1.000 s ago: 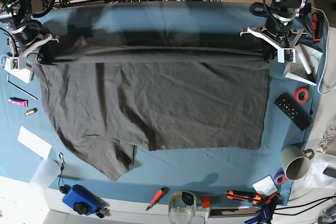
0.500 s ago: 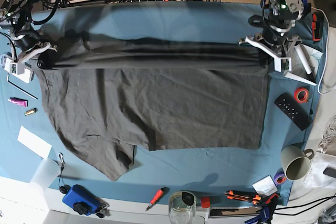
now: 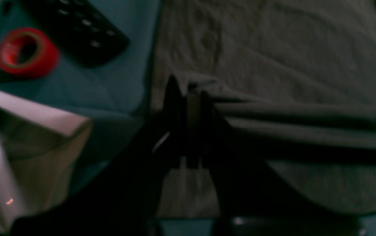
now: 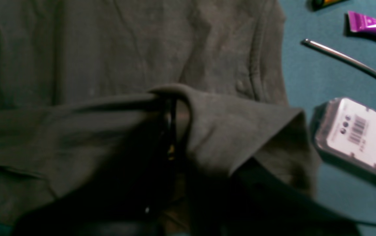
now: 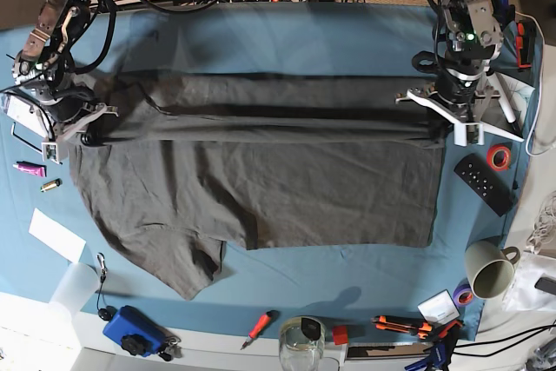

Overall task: Fold the T-shirt properly
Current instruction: 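Lay the shoulder edge down onto the shirt body with both grippers, then move the right gripper along the shirt side toward the hem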

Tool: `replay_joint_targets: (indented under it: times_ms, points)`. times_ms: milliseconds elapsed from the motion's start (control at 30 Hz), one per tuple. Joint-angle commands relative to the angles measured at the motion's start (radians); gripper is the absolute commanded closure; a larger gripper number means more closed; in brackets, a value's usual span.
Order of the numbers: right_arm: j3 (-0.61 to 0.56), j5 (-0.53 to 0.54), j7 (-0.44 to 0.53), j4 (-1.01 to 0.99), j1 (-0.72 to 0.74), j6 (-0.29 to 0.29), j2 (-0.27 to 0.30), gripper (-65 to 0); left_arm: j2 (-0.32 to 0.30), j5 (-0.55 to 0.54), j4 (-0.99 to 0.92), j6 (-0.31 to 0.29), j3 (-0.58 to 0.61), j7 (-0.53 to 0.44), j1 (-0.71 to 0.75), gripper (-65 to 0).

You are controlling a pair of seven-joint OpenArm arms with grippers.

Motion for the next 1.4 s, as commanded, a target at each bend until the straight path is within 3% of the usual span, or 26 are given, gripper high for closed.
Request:
replay_joint_targets:
  times_ms: [0, 367, 467, 533, 667, 733, 800, 1000, 1167, 1367]
  points:
    - [0.002, 0.003, 0.029, -0.004, 0.02, -0.005, 0.019, 0.0, -0.009, -0.002, -0.005, -0.007, -0.004, -0.028, -0.015, 0.0]
    - [0.002, 0.006, 0.043, -0.185, 0.14, 0.01, 0.017, 0.0, -0.008, -0.001, -0.071, -0.01, -0.004, -0.048, -0.094, 0.0]
    - [0.002, 0.006, 0.041, -0.185, 0.161, 0.053, 0.017, 0.0, -0.008, 0.013, -0.071, -0.039, -0.004, -0.048, -0.102, -15.6]
    - [0.002, 0.006, 0.04, -0.185, 0.169, 0.059, 0.017, 0.0, -0.008, 0.018, -0.071, -0.057, -0.004, -0.058, -0.102, -19.8]
    - [0.002, 0.006, 0.034, -0.185, 0.171, 0.059, 0.017, -16.1, -0.008, 0.018, -0.071, -0.058, -0.004, -0.058, -0.101, -19.8]
    - [0.002, 0.007, 0.026, -0.185, 0.171, 0.058, 0.018, -20.3, -0.008, 0.018, -0.071, -0.058, -0.004, -0.057, -0.101, -19.8]
    - [0.003, 0.021, 0.013, -0.185, 0.171, 0.058, 0.018, -20.4, -0.008, 0.018, -0.071, -0.059, -0.004, -0.054, -0.102, -19.8]
    - [0.045, 0.21, -0.076, -0.166, 0.172, 0.059, 0.018, -20.4, -0.008, 0.022, -0.047, -0.059, -0.005, -0.002, -0.101, -21.4]
    - [0.107, 0.228, -0.134, -0.164, 0.171, 0.123, 0.026, -22.2, -0.008, 0.061, -0.039, -0.059, -0.005, -0.002, -0.101, -35.7]
    - [0.118, 0.236, -0.164, -0.164, 0.169, 0.122, 0.082, -25.7, -0.008, 0.061, -0.039, -0.059, -0.005, -0.002, -0.101, -36.2]
